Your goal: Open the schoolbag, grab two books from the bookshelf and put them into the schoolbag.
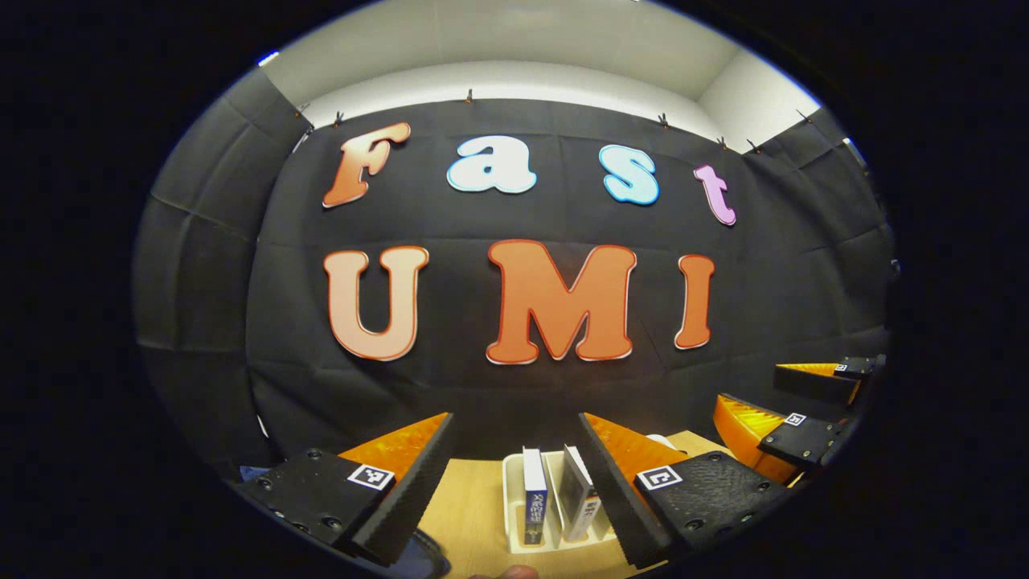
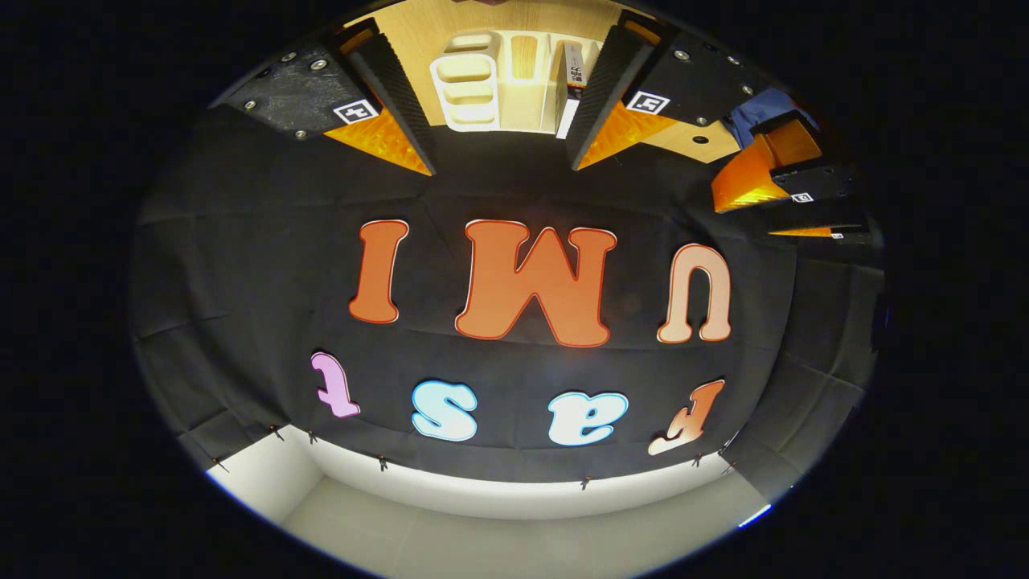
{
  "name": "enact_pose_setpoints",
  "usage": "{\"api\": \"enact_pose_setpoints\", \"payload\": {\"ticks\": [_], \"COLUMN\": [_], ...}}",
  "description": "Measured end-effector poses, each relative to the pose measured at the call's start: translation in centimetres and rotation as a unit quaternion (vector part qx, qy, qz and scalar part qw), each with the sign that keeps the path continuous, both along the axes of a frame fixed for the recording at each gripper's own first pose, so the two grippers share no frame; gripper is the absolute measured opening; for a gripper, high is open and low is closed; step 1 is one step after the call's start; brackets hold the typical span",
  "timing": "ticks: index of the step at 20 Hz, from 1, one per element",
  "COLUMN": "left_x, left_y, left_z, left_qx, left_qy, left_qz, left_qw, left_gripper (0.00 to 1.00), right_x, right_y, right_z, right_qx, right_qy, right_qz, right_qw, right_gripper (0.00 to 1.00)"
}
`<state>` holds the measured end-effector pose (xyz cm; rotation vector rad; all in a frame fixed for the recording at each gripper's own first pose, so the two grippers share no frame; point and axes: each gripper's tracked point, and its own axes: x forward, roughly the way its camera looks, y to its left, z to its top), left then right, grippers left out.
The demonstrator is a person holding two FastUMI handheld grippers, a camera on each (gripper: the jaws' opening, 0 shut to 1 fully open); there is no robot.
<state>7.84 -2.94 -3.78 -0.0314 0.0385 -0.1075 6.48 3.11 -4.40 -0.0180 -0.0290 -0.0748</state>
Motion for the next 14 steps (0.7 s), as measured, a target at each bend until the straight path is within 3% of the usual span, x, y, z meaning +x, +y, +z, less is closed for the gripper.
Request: {"api": "enact_pose_setpoints", "payload": {"ticks": [11,12,14], "left_x": [0.1,0.0,-0.3], "left_y": [2.1,1.9,1.4], "left_z": [-0.7,-1.1,-1.5], "left_qx": [-0.006,-0.004,-0.003], "left_qy": [0.004,0.008,0.014], "left_qz": [0.044,0.043,0.037], "left_qw": [0.999,0.999,0.999], "left_gripper": [0.94,0.94,0.94], "right_x": [0.3,0.2,0.2], "right_y": [-0.2,-0.2,-0.3], "right_z": [-1.1,-1.1,-1.2], "right_qx": [0.001,0.002,0.002], "right_qy": [0.008,0.008,0.010], "right_qz": [0.002,0.003,0.002], "right_qw": [1.000,1.000,1.000], "right_gripper": [0.96,1.00,0.95]}}
